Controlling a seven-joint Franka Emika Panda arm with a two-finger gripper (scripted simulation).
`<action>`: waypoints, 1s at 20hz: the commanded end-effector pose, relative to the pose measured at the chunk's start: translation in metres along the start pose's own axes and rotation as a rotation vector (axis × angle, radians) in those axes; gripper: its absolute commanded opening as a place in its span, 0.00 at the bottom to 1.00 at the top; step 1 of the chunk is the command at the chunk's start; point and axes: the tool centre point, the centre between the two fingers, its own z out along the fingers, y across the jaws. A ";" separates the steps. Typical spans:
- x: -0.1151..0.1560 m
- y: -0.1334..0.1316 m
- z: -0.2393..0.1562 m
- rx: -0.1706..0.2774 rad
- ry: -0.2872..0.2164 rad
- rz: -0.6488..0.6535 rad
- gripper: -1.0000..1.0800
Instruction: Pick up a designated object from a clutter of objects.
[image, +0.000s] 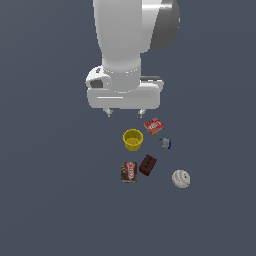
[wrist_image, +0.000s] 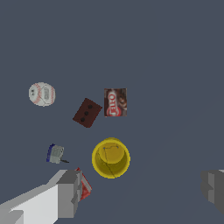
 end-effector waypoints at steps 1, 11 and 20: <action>0.004 -0.004 0.009 -0.002 -0.002 0.024 0.96; 0.028 -0.030 0.072 -0.014 -0.009 0.181 0.96; 0.043 -0.060 0.145 -0.027 -0.013 0.350 0.96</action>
